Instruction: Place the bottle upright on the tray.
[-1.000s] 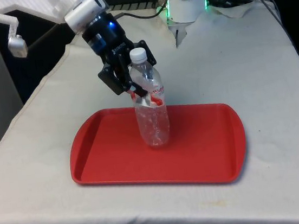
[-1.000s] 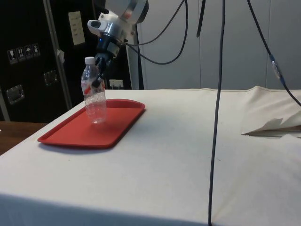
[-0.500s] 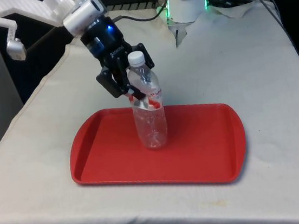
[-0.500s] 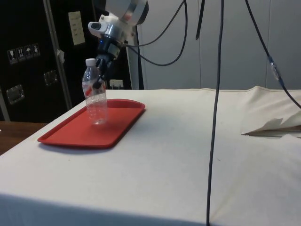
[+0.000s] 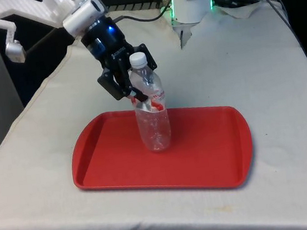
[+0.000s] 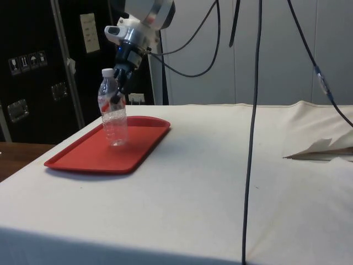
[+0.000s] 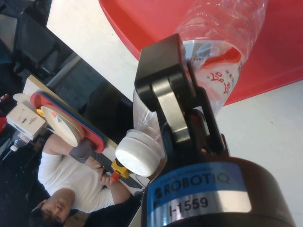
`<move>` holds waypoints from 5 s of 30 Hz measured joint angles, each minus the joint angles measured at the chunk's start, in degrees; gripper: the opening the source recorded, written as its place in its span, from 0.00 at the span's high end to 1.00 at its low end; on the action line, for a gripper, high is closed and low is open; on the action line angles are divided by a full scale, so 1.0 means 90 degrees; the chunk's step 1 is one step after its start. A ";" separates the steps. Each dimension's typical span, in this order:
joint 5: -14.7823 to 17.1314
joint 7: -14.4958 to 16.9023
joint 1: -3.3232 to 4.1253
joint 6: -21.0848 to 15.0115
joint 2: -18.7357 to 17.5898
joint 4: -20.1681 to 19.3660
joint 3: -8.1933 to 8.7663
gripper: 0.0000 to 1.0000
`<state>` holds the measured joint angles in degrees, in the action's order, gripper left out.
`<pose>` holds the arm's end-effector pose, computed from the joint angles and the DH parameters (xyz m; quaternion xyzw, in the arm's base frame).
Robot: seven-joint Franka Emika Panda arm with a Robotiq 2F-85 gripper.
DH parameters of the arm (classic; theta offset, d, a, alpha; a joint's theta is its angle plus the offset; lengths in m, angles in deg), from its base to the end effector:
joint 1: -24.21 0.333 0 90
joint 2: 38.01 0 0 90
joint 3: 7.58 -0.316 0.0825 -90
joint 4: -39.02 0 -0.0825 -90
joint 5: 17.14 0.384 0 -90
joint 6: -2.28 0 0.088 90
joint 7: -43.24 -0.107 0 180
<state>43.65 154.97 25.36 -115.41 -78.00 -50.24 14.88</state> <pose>0.6809 -0.1696 0.2593 -0.8153 -0.4827 -0.2699 0.1715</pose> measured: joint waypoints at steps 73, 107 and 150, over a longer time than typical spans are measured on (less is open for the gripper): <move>0.0115 -0.0153 0.0000 0.0325 -0.0191 0.0229 0.0000 0.00; 0.0146 -0.0115 -0.0013 0.0700 -0.0134 0.0229 0.0318 0.00; -0.0006 0.0057 0.0070 0.1203 0.0783 -0.0420 0.0751 0.00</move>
<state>43.60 155.48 25.99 -104.58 -70.95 -54.03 21.64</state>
